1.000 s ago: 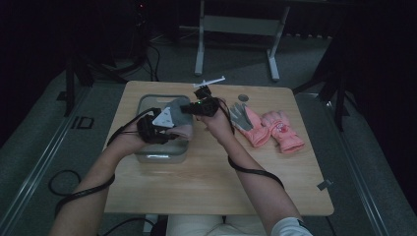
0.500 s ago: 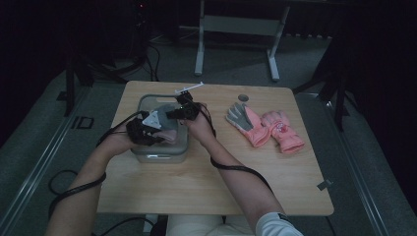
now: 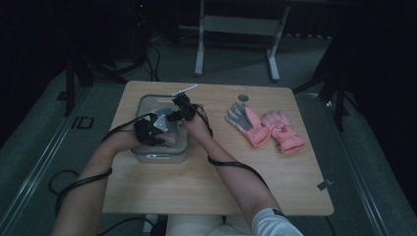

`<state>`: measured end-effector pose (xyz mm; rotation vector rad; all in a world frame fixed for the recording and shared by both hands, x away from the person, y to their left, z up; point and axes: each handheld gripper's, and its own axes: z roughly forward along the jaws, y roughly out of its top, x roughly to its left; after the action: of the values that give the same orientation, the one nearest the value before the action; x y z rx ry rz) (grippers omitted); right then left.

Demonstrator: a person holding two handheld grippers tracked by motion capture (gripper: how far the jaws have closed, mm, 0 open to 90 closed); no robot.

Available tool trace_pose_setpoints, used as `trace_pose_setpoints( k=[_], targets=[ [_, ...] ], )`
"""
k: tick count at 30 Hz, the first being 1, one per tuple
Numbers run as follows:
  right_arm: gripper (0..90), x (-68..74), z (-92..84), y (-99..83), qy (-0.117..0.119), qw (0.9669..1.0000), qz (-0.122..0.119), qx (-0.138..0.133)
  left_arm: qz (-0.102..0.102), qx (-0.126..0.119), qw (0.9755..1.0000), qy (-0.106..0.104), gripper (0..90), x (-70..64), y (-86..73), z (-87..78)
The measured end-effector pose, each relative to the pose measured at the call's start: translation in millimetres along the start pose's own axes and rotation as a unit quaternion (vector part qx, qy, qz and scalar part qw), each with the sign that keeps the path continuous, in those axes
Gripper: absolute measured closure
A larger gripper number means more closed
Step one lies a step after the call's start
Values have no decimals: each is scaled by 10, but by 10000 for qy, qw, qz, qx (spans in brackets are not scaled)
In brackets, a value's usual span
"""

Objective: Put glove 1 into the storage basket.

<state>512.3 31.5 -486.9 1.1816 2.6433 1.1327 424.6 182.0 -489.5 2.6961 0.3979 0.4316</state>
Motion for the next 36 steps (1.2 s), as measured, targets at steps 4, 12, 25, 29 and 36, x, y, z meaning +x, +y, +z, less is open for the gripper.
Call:
trace_pose_setpoints(
  k=[4, 12, 25, 29, 36],
  targets=[
    [639, -9, -16, 7, -124, 9999, -37, -25, 26, 165, 9999, -7, 675, 16, 20, 63],
    [608, -72, -197, -32, -18, 9997, 82, -242, -10, 281, 9995, -107, 647, 35, 42, 128],
    [595, -97, -750, -167, 188, 9975, -126, -667, -751, -136, 9969, 191, 341, 107, 23, -168],
    [596, -195, -938, -244, 206, 9966, -169, -778, -911, -271, 9952, 240, 291, 97, 44, -243],
    [611, -394, -1272, -380, -75, 9948, -484, -895, -1138, -594, 9917, 69, 151, 52, 149, -296]
  ],
)
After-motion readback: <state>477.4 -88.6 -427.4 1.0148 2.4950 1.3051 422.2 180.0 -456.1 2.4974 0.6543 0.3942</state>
